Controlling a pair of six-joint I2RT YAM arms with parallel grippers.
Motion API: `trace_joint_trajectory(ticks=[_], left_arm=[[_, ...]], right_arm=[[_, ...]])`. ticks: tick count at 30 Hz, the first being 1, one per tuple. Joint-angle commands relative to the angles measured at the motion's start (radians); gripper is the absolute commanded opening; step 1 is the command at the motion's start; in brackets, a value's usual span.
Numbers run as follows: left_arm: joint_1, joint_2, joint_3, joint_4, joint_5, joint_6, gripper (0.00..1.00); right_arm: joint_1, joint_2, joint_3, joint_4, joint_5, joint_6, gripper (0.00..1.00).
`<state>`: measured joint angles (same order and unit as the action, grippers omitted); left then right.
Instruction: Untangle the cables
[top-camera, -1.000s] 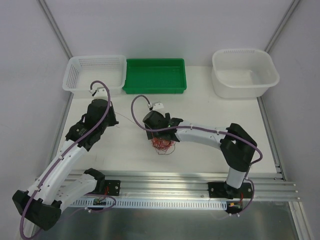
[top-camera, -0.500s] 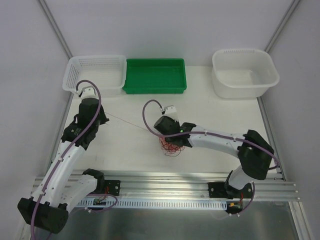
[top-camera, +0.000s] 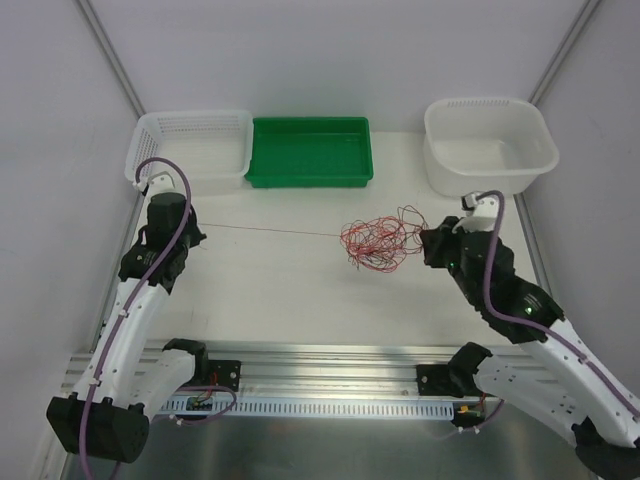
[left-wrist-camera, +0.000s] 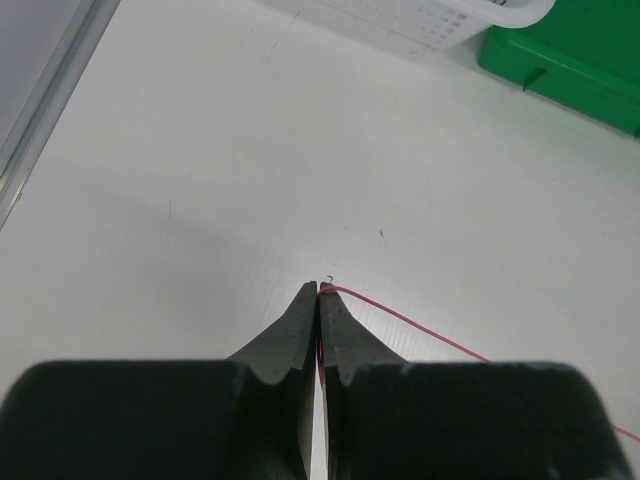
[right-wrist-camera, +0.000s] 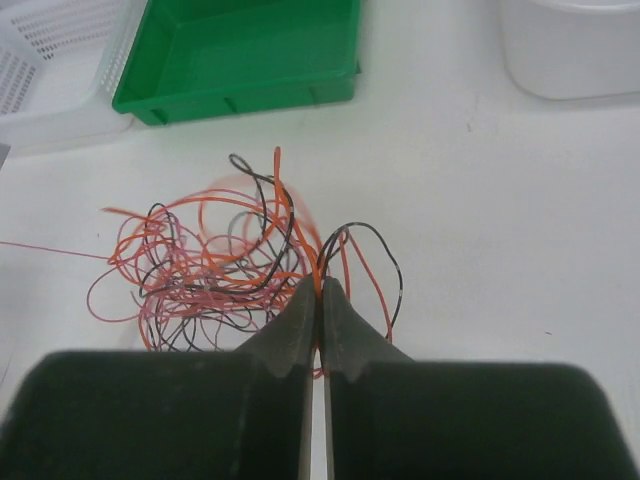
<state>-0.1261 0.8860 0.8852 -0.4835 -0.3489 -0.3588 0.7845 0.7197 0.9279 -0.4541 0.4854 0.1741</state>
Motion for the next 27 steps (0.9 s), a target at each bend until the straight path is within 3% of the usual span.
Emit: trace_joint_trajectory(ticks=[1, 12, 15, 18, 21, 22, 24, 27], left_arm=[[0.031, 0.016, 0.011, -0.001, 0.011, -0.02, 0.0], [0.077, 0.016, 0.015, -0.02, -0.027, -0.017, 0.0], [0.101, 0.018, 0.02, -0.02, -0.004, -0.019, 0.0], [0.105, 0.028, 0.02, -0.02, 0.06, -0.019, 0.0], [0.105, 0.062, 0.024, -0.017, 0.172, -0.011, 0.0], [0.103, 0.07, 0.029, -0.018, 0.192, -0.008, 0.0], [0.103, 0.094, 0.031, -0.018, 0.218, -0.005, 0.0], [0.103, 0.108, 0.034, -0.018, 0.255, -0.003, 0.0]], right_arm=[[-0.097, -0.115, -0.05, -0.014, -0.074, -0.03, 0.01], [-0.344, -0.121, -0.139, -0.248, 0.127, 0.044, 0.01], [-0.457, -0.112, -0.141, -0.262, 0.085, 0.022, 0.01], [-0.521, -0.005, -0.117, -0.284, -0.086, -0.024, 0.06], [-0.508, 0.055, -0.126, -0.265, -0.226, -0.035, 0.19], [-0.499, 0.053, -0.136, -0.247, -0.266, -0.035, 0.35], [-0.469, 0.056, -0.152, -0.221, -0.28, -0.027, 0.56], [-0.412, 0.07, -0.135, -0.204, -0.306, -0.025, 0.68]])
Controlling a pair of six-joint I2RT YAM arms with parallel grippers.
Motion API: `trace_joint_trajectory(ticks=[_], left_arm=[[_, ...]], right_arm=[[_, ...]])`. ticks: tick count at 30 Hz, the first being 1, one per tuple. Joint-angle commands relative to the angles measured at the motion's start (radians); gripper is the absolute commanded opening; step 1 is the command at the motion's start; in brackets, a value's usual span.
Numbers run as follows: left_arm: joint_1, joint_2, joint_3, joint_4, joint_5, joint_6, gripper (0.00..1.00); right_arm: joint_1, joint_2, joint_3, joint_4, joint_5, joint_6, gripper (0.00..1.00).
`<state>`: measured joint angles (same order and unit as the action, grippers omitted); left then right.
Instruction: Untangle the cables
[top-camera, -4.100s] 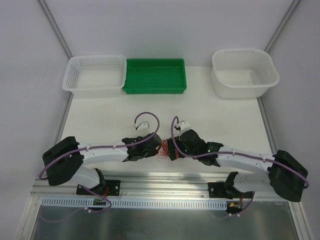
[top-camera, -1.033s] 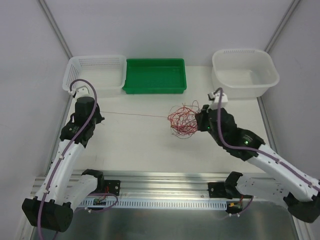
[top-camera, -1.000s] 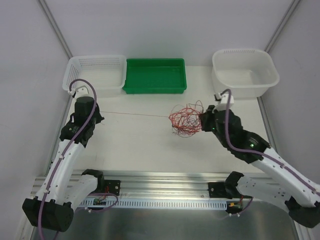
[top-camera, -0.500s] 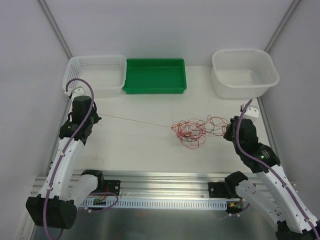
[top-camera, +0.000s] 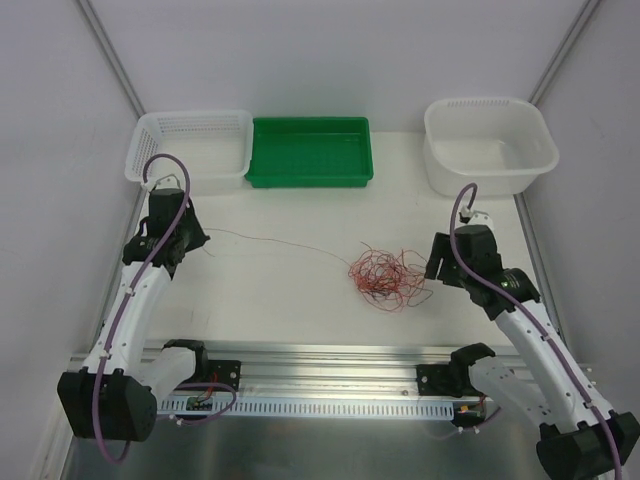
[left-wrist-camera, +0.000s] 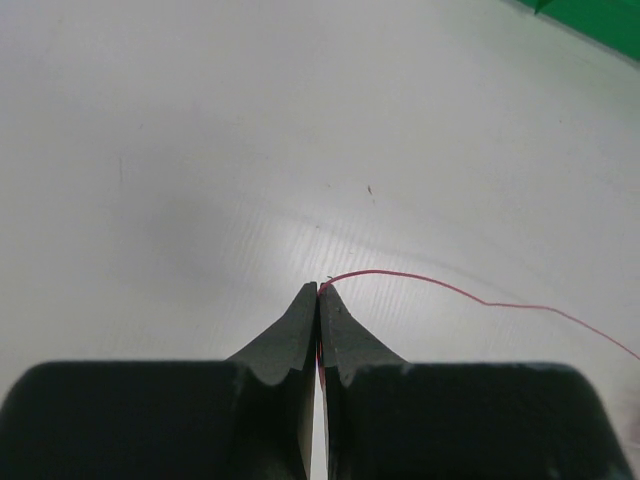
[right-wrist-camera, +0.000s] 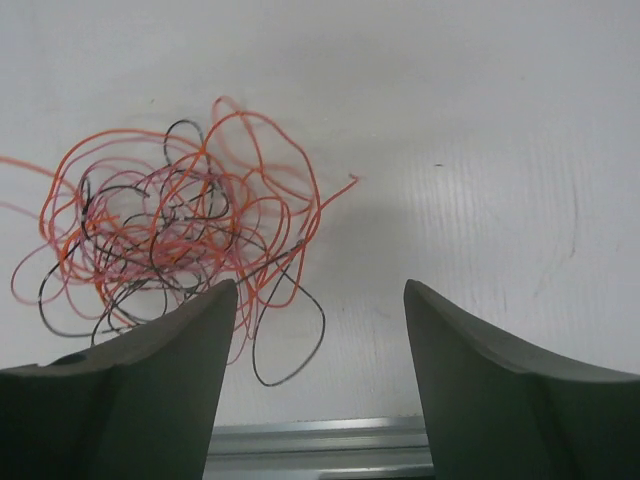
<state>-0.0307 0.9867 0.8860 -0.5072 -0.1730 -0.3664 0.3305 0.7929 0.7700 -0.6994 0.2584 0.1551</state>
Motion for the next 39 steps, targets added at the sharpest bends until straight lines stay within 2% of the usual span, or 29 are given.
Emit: trace_joint_trajectory(ticks=[1, 7, 11, 13, 18, 22, 26, 29, 32, 33, 36, 39], left_arm=[[0.008, 0.01, 0.033, 0.006, 0.096, 0.003, 0.0], [0.008, 0.013, 0.034, 0.006, 0.115, 0.004, 0.0], [0.008, 0.009, 0.031, 0.006, 0.106, 0.004, 0.0], [0.008, 0.01, 0.031, 0.006, 0.099, 0.003, 0.0], [0.008, 0.007, 0.033, 0.006, 0.078, 0.009, 0.0], [0.008, 0.003, 0.031, 0.006, 0.064, 0.009, 0.0], [0.008, 0.0, 0.031, 0.006, 0.056, 0.011, 0.0], [0.008, 0.0, 0.031, 0.006, 0.046, 0.012, 0.0], [0.008, 0.001, 0.033, 0.004, 0.03, 0.018, 0.0], [0.008, -0.003, 0.031, 0.003, 0.012, 0.02, 0.0], [0.009, -0.016, 0.031, -0.002, -0.049, 0.027, 0.0], [0.014, -0.026, 0.031, -0.013, -0.124, 0.032, 0.0]], right_arm=[[0.065, 0.003, 0.029, 0.047, -0.096, -0.006, 0.72], [0.323, 0.074, 0.078, 0.144, -0.064, 0.014, 0.75], [0.5, 0.246, 0.123, 0.173, 0.037, 0.021, 0.76], [0.539, 0.322, 0.153, 0.173, 0.1, 0.021, 0.77], [0.579, 0.521, 0.166, 0.219, 0.131, 0.027, 0.77], [0.581, 0.623, 0.152, 0.255, 0.186, 0.029, 0.72], [0.581, 0.698, 0.147, 0.307, 0.183, 0.021, 0.61], [0.579, 0.721, 0.14, 0.322, 0.194, 0.023, 0.49], [0.578, 0.72, 0.137, 0.317, 0.209, 0.008, 0.3], [0.575, 0.715, 0.132, 0.311, 0.22, 0.006, 0.18], [0.552, 0.666, 0.129, 0.259, 0.266, 0.004, 0.01], [0.529, 0.539, 0.129, 0.172, 0.335, -0.002, 0.01]])
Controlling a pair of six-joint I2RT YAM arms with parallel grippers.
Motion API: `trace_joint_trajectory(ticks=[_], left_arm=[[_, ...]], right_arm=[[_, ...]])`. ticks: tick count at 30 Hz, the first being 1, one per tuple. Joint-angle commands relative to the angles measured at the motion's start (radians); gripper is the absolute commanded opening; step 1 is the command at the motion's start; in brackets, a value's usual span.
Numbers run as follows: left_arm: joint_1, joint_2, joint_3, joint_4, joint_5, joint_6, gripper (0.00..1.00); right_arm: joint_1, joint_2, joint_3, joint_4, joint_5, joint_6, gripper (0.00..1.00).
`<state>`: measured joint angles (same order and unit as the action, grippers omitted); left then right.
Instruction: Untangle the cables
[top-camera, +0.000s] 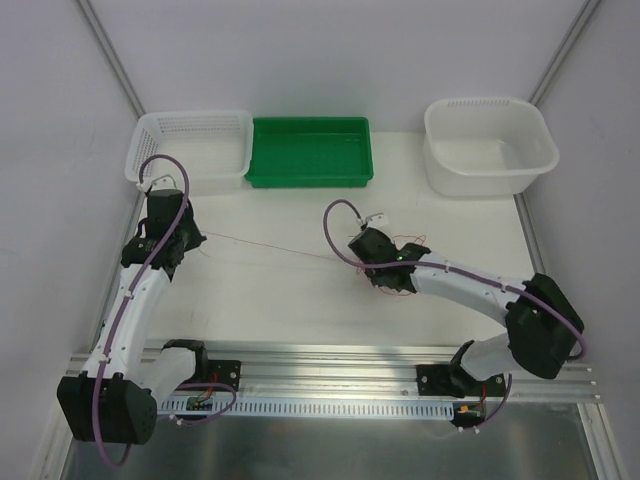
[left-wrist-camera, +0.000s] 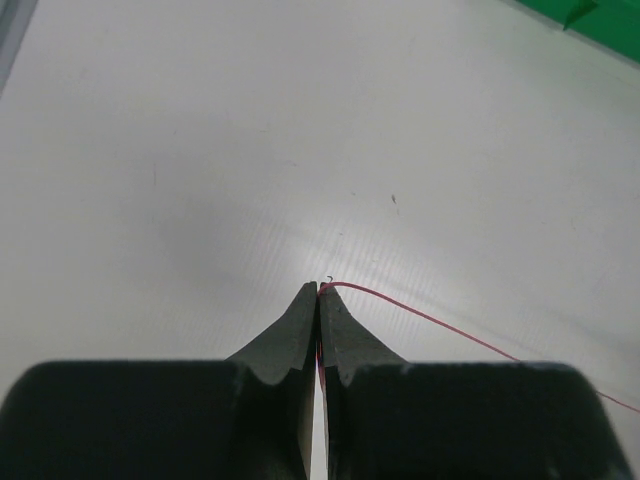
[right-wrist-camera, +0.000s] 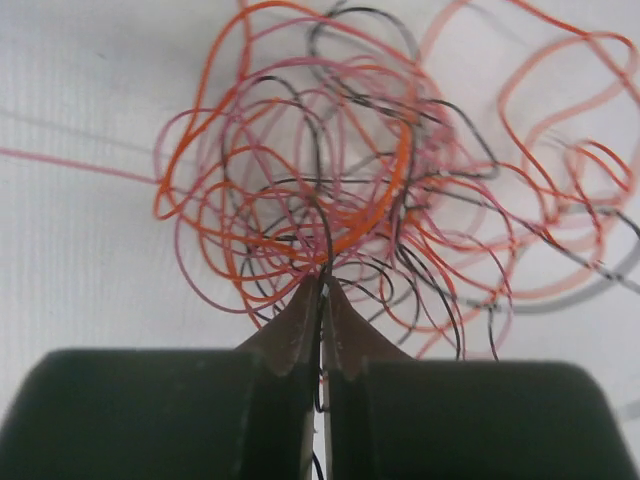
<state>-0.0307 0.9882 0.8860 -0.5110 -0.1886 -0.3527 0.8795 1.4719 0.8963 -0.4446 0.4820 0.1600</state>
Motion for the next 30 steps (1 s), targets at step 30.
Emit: trace_joint_trajectory(ticks=[30], left_arm=[[0.176, -0.077, -0.039, -0.032, 0.109, 0.012, 0.0]], right_arm=[[-0.536, -0.592, -0.115, -0.2, -0.345, 0.009, 0.12]])
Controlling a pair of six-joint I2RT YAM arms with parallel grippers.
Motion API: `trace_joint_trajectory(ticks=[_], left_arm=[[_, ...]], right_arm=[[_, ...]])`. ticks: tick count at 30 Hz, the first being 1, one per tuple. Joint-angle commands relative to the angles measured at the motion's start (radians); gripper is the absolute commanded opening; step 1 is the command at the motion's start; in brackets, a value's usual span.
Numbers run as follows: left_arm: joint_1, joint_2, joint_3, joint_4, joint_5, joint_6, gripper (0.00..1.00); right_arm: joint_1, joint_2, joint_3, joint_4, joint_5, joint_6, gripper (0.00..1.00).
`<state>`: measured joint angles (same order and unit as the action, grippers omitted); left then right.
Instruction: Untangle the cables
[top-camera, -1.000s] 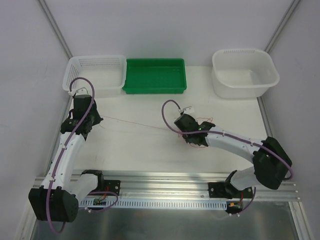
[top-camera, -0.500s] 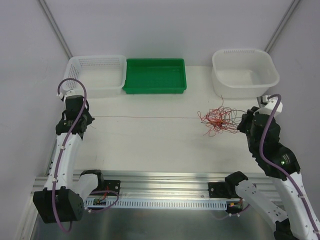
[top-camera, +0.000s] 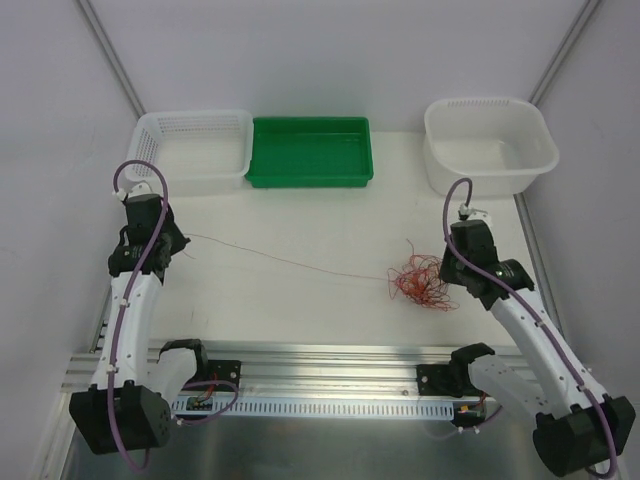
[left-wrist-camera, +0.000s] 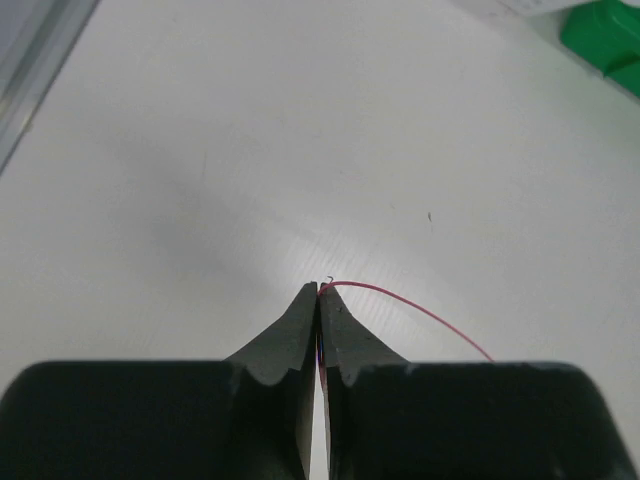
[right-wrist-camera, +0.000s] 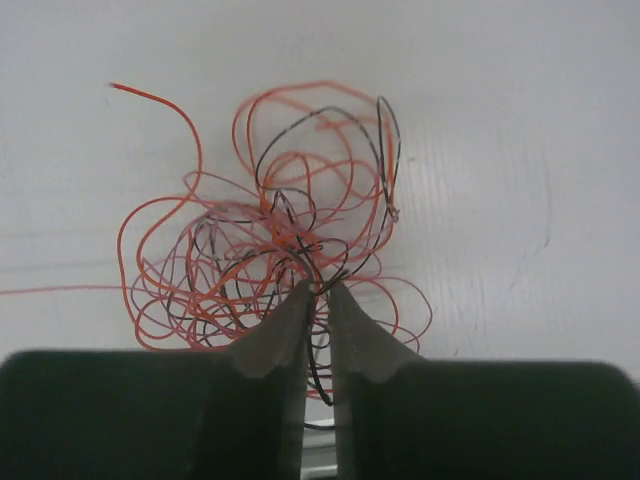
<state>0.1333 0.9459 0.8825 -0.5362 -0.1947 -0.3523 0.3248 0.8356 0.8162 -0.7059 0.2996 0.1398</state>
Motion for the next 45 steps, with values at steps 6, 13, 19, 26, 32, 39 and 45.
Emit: trace_joint_trajectory(ticks=[6, 13, 19, 26, 32, 39, 45], left_arm=[[-0.029, -0.123, -0.146, -0.011, 0.368, 0.026, 0.36], [-0.328, -0.245, -0.126, -0.015, 0.477, 0.029, 0.92], [-0.746, -0.077, -0.004, 0.005, 0.362, 0.111, 0.94], [-1.032, 0.25, 0.102, 0.186, 0.239, 0.289, 0.97], [-1.046, 0.487, 0.211, 0.269, 0.261, 0.239, 0.95], [-1.048, 0.57, 0.21, 0.278, 0.114, 0.012, 0.93], [-1.048, 0.522, 0.144, 0.278, -0.021, -0.189, 0.93]], right_arm=[[0.092, 0.077, -0.02, 0.052, -0.128, -0.002, 0.63], [0.229, 0.007, 0.052, -0.013, -0.083, -0.029, 0.84], [0.255, -0.061, 0.052, -0.017, -0.168, -0.035, 0.96], [0.255, -0.095, 0.06, -0.044, -0.185, -0.037, 0.99], [0.258, -0.012, -0.01, -0.038, -0.18, 0.02, 0.97], [0.283, 0.115, -0.15, 0.114, -0.126, 0.152, 0.96], [0.322, 0.324, -0.193, 0.259, -0.068, 0.227, 0.9]])
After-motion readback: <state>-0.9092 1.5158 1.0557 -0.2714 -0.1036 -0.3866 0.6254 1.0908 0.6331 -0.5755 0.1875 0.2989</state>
